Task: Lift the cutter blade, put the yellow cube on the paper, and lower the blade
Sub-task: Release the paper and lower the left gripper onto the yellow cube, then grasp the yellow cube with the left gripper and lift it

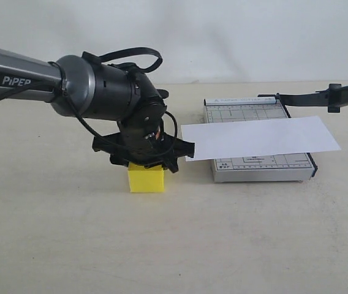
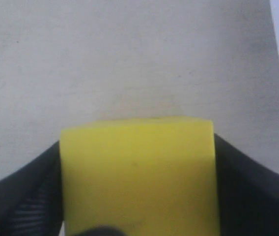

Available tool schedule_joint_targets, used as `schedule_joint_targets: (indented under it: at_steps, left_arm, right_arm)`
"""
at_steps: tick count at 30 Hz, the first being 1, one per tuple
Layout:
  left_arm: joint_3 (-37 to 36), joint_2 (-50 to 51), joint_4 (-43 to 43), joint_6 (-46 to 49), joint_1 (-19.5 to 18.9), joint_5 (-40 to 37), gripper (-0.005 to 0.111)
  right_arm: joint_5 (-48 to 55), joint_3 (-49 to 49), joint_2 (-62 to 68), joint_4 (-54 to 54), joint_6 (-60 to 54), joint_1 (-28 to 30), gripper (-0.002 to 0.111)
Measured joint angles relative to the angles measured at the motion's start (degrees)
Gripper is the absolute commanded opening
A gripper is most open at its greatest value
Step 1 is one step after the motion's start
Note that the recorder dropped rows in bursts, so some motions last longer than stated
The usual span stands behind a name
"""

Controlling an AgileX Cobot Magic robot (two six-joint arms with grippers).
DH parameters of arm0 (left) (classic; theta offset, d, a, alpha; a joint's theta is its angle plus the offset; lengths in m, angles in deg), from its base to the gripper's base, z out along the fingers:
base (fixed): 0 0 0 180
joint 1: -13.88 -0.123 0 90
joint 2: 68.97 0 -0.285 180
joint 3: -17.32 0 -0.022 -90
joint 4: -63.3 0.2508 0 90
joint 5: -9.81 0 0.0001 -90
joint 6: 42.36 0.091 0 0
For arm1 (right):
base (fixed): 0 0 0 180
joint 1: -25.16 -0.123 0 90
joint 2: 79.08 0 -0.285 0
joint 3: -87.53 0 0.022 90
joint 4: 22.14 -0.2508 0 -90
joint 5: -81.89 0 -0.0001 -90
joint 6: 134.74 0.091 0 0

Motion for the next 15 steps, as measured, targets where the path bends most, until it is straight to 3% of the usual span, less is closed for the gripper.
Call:
schedule_joint_targets:
  at_steps: [2,9,15]
  left_arm:
    - [0.0,-0.2,0.0,1.1,0.0,-0.6,0.005]
    - [0.0,-4.3,-0.9,6.6,0.0,-2.3,0.004]
    - [0.8,-9.2,-6.2,19.0,0.0,2.1,0.004]
  right_arm:
    - [0.0,0.0,0.0,0.0,0.0,0.0,0.0]
    - [0.0,0.0,0.0,0.0,0.0,0.0,0.0]
    - [0.0,0.0,0.0,0.0,0.0,0.0,0.0]
